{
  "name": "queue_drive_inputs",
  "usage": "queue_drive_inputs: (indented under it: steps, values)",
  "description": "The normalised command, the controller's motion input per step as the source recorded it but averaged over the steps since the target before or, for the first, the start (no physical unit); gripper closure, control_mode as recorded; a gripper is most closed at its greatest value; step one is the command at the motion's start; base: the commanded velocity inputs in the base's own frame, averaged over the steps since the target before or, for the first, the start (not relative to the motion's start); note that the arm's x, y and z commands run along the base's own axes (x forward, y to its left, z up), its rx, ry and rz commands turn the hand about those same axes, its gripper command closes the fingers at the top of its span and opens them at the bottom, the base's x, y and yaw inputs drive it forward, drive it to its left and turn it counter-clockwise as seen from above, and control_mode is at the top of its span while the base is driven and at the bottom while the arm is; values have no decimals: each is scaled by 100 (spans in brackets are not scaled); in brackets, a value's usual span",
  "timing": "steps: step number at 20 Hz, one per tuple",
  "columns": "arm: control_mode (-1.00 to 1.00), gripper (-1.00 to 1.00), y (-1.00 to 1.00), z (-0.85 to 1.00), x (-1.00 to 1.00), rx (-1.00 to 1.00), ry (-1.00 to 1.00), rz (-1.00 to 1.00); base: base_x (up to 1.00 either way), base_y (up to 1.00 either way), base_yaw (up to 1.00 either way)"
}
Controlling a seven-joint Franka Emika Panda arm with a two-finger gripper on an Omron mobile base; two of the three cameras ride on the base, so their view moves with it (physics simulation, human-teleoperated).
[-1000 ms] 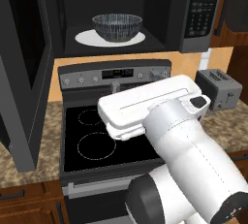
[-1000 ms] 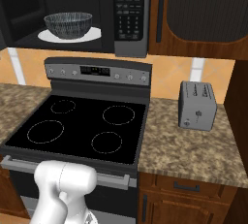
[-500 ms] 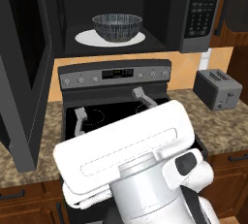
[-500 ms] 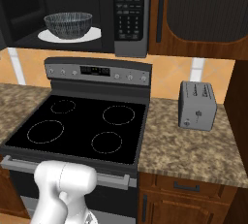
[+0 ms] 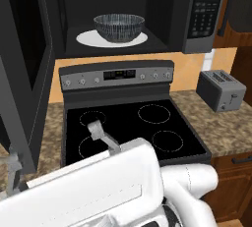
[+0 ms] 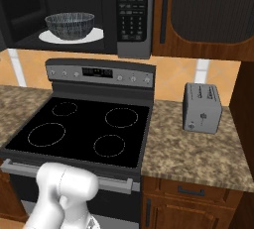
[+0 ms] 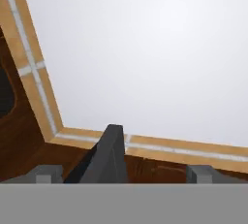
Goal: Open the microwave, place the bowl with waffle inside the microwave, then close the microwave door and turn it on.
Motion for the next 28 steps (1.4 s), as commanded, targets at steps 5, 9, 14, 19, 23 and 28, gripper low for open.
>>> queue_drive_inputs:
  steps: [5,9,14,19,23,28]
  values:
    - [-100,-100,74,8,-48,-11,-23,0,0,0,0]
    - [-100,-100,77,5,-6,-21,-4,-9,0,0,0]
    - [-100,-100,55,-4,47,-25,11,-26,0,0,0]
    - [-100,-100,17,-28,35,-7,1,-42,0,0,0]
    - [-100,-100,0,-21,26,-2,-3,-55,0,0,0]
    - [-100,-100,4,1,18,-1,0,-46,0,0,0]
